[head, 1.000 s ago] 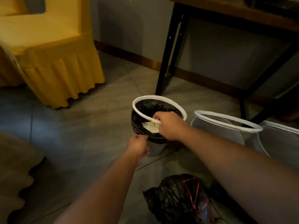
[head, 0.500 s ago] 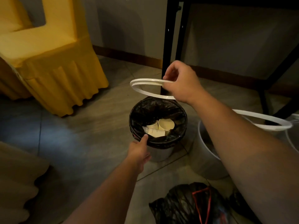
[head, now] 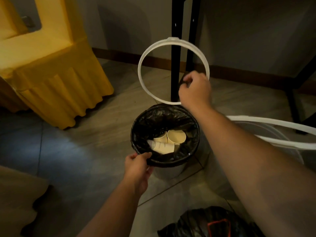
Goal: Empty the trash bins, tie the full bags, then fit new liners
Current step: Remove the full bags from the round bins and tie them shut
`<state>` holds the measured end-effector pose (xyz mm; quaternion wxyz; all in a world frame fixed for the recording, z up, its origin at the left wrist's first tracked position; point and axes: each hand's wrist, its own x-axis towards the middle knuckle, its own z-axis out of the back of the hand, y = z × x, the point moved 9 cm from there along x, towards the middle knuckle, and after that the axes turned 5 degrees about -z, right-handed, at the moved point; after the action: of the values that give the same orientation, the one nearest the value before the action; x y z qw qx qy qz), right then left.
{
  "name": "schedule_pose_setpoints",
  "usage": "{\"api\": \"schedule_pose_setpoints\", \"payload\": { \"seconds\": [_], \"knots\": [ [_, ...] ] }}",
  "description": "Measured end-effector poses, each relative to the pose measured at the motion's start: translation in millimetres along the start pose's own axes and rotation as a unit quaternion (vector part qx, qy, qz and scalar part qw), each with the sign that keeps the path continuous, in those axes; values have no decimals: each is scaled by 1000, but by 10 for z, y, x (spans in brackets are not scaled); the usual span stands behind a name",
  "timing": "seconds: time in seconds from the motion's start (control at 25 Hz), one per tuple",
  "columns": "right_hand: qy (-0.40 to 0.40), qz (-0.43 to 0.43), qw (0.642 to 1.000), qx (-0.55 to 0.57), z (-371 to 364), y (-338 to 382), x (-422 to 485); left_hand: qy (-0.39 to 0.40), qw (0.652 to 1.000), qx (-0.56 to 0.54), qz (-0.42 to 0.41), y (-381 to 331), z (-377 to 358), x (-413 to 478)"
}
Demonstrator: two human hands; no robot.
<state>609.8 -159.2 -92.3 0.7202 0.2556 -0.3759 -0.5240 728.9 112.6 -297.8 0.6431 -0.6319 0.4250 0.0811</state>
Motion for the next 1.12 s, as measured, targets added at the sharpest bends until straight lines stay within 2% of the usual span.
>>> {"api": "schedule_pose_setpoints", "payload": {
  "seconds": [0.12, 0.24, 0.32, 0.48, 0.64, 0.8, 0.96, 1.12],
  "knots": [
    [89, -118, 988, -38, -330, -416, -74, 4, 1000, -12, -4, -13, -19, -14],
    [173, -164, 968, -73, -580, -613, -119, -24, 999, -29, -26, -103, -36, -48],
    [175, -174, 967, -64, -612, -636, -67, -31, 998, -33, -41, -173, -45, -81],
    [187, -194, 956, -113, -638, -745, -28, -57, 996, -14, -61, -237, 39, -145],
    [199, -164, 958, -129, -706, -713, 6, -71, 993, 21, -95, -339, 81, -152],
    [211, -125, 959, -141, -717, -652, 31, -77, 992, 44, -92, -361, 112, -148],
    [187, -61, 966, -171, -702, -642, 12, -71, 995, 40, -52, -340, 140, -141],
    [149, -48, 966, -205, -692, -690, 18, -50, 993, 69, -79, -424, 119, -194]
  ]
}}
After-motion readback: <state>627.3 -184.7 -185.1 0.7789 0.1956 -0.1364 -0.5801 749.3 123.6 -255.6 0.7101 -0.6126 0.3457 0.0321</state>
